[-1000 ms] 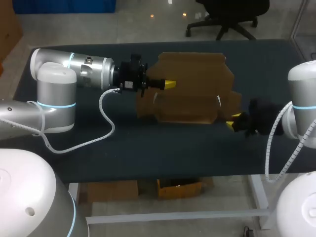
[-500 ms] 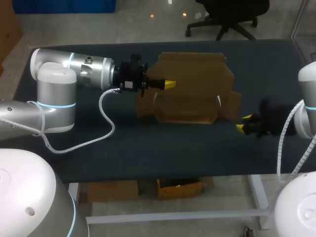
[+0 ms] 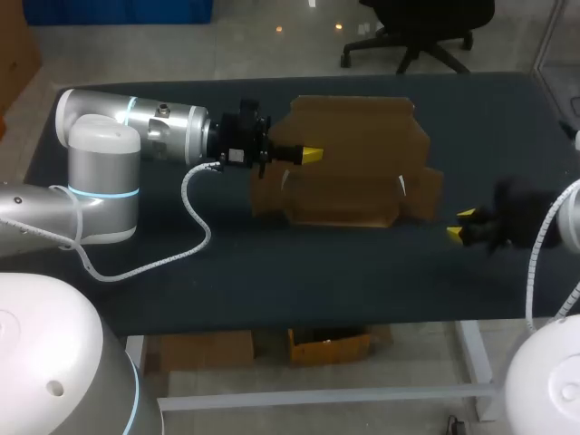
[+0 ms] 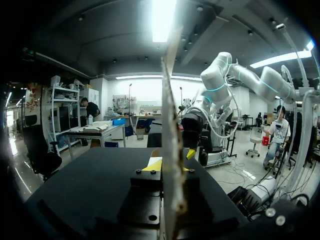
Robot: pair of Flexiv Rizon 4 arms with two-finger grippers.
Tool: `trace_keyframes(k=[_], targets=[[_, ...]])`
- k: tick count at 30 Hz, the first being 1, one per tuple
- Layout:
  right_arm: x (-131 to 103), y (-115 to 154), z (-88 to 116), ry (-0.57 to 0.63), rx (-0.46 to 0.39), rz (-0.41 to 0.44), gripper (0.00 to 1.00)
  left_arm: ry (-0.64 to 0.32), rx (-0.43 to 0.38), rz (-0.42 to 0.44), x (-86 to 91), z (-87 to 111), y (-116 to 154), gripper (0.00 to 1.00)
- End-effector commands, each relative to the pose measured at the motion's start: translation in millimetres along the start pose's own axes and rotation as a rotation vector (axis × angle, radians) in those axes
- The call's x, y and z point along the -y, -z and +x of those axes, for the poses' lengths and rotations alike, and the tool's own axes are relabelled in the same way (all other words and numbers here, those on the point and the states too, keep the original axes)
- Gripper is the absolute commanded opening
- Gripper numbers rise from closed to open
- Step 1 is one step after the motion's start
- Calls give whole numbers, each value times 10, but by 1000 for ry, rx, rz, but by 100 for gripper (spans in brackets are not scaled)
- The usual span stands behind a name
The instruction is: Assemble the packaging by folding the flat box into shape, placing the metal phone stand inside, and closing the box properly
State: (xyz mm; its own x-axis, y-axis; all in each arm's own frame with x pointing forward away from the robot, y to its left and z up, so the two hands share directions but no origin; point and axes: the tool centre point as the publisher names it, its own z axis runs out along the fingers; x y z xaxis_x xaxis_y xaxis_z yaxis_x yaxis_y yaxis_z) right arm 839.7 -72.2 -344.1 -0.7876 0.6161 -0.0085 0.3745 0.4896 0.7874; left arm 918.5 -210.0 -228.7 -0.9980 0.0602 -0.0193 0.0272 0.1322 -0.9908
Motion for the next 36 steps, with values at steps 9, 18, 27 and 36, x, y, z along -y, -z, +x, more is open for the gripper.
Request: trace_keyframes(k=[9,18,27,36], targets=[[30,-125,-260,17,-24,-71,38,0,2,-1,-14,10,2,0],[-46,-268,-393,44,-51,-96,37,0,2,-1,-14,10,2,0],[-142,-397,-473,69,-81,-116,37,0,2,-1,-14,10,2,0],[-251,-517,-507,100,-98,-151,34,0,2,-1,-14,10,2,0]])
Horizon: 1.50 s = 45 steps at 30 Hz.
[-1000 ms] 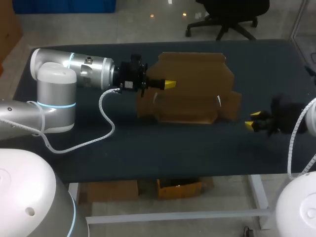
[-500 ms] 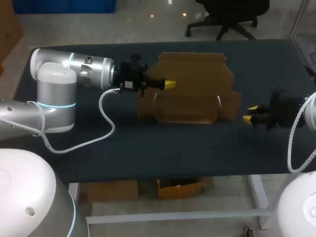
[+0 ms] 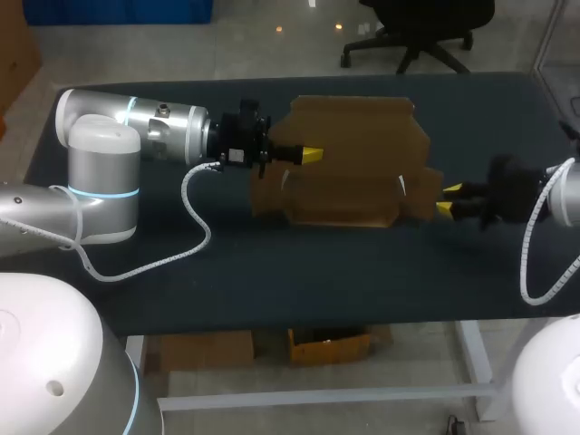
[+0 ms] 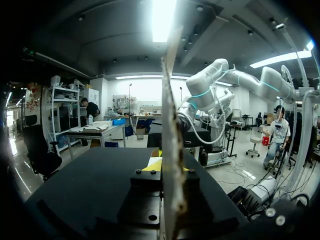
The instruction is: Assemble the packaging by folding the flat box into shape, placing the metal phone stand inside, and closing the box properly
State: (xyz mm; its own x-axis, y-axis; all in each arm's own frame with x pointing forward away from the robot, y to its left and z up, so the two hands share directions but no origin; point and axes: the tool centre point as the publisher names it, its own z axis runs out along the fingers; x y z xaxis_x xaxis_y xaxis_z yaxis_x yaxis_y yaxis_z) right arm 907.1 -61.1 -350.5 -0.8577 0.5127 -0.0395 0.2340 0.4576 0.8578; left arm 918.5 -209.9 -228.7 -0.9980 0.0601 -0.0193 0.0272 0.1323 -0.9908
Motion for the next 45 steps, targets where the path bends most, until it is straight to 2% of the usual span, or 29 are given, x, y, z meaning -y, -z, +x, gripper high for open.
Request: trace_keyframes(k=[1,16,30,34,45], targets=[[19,-87,-58,5,-13,-24,34,0,2,-1,-14,10,1,0],[-41,-252,-188,15,-38,-45,33,0,2,-1,-14,10,1,0],[-71,-424,-255,10,-70,-32,31,0,2,-1,-14,10,1,0],[-73,-443,-241,7,-73,-34,24,0,2,-1,-14,10,1,0],[-70,-438,-166,0,-69,-33,16,0,2,-1,-14,10,1,0]])
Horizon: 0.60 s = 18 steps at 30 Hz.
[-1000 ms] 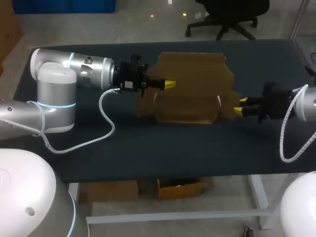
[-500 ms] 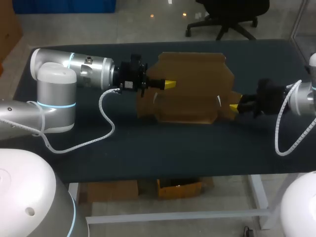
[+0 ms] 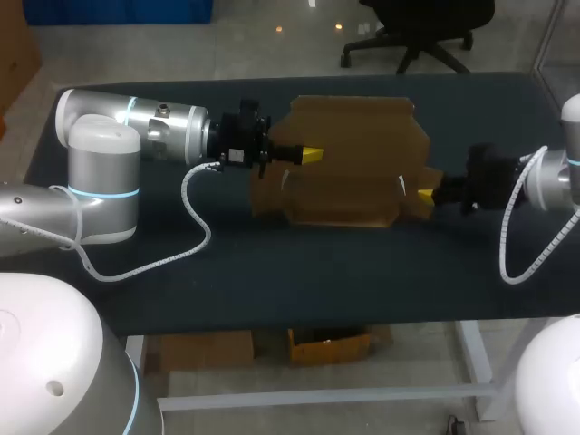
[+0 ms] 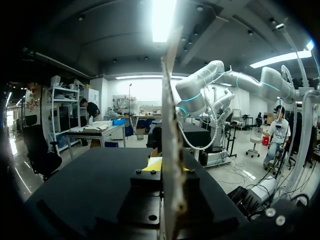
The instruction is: Assemble the packaging by folding the flat box into shape, placing the metal phone stand inside, and closing the box properly
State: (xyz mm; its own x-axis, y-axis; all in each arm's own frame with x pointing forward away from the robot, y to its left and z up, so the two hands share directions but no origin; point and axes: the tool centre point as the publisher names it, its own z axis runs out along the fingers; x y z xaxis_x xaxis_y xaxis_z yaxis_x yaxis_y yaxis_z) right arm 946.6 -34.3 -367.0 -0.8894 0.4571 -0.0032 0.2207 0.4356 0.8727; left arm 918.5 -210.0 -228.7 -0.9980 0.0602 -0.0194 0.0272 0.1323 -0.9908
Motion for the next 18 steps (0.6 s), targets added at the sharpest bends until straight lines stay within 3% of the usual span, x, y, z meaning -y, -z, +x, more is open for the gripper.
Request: trace_keyframes(k=[1,18], targets=[[2,24,42,-1,6,-3,16,0,2,-1,-14,9,2,0],[27,64,158,-19,30,-4,6,0,2,-1,-14,9,2,0]])
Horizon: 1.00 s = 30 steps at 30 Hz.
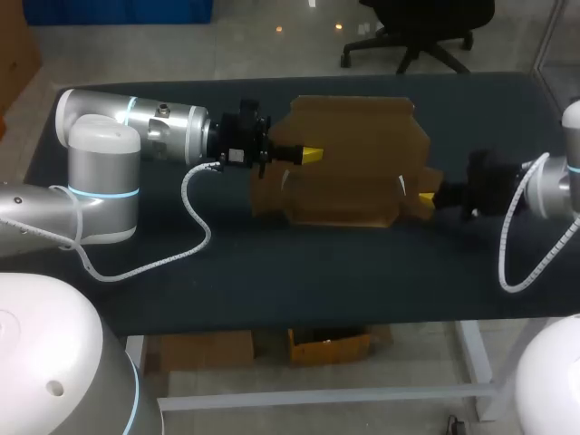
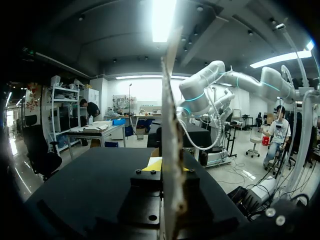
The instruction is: Assemble the packaging by folding the flat box into shape, placing the metal phone stand inside, and closing the box properly
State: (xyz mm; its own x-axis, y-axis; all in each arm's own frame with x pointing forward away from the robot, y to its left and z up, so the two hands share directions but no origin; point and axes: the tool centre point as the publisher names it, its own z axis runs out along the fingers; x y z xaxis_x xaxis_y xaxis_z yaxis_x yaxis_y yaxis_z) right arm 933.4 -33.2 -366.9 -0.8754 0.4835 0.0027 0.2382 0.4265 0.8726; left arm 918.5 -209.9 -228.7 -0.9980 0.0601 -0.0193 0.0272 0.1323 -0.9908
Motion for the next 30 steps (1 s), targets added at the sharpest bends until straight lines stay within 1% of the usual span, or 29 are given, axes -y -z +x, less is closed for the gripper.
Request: trace_keyframes(k=[1,5,6,19,30], targets=[[3,19,41,0,8,-4,5,0,2,-1,-14,9,1,0],[1,17,59,-5,14,-5,2,0,2,-1,-14,9,1,0],[2,17,65,-6,16,-6,0,0,2,-1,-14,9,1,0],[-1,13,125,-22,36,-8,0,0,2,-1,-14,9,1,0],[22,24,191,-53,77,-17,0,0,2,-1,-14,9,1,0]])
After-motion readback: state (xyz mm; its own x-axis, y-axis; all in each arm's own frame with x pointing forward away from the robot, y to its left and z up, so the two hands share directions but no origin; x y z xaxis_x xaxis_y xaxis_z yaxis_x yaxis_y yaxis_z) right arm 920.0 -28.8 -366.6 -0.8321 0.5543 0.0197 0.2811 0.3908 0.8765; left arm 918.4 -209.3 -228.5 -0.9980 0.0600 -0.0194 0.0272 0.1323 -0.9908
